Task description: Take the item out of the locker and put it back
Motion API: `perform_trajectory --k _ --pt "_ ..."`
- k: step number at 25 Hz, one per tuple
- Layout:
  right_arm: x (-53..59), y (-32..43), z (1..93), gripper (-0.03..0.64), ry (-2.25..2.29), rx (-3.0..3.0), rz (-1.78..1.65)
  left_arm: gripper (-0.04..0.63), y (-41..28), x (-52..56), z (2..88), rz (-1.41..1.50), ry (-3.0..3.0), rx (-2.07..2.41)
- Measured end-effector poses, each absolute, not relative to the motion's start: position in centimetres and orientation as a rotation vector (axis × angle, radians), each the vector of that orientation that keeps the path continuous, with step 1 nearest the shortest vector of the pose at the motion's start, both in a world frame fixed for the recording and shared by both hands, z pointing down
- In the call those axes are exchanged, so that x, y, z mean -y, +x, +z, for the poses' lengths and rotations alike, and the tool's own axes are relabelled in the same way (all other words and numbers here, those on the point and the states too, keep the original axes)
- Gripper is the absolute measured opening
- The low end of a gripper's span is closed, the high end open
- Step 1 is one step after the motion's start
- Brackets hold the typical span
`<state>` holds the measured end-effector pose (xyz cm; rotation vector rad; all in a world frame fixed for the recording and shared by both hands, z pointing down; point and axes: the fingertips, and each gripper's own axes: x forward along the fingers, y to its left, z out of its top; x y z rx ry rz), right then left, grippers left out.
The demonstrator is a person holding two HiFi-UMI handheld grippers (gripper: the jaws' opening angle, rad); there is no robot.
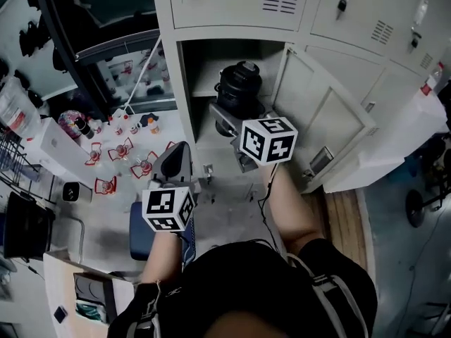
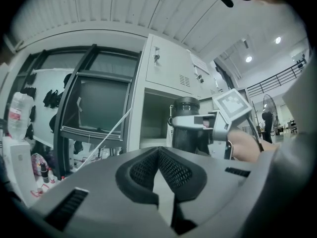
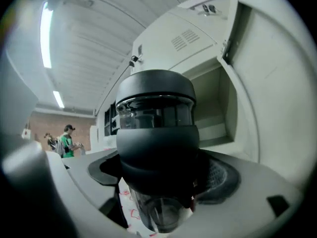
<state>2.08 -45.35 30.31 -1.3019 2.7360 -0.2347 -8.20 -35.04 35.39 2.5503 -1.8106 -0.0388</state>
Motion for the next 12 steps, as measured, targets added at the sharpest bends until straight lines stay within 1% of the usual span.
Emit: perform_trajectory --k 4,12 --pt "42.4 3.0 33.0 0.448 -1.404 -2.723 -0.131 0.012 -7.4 35.0 35.5 -0.030 2.575 1.781" --pt "39.4 4.1 36.2 0.446 -1.443 -2.727 -0.128 0.012 -6.2 35.3 36.2 -0.008 2.601 1.742"
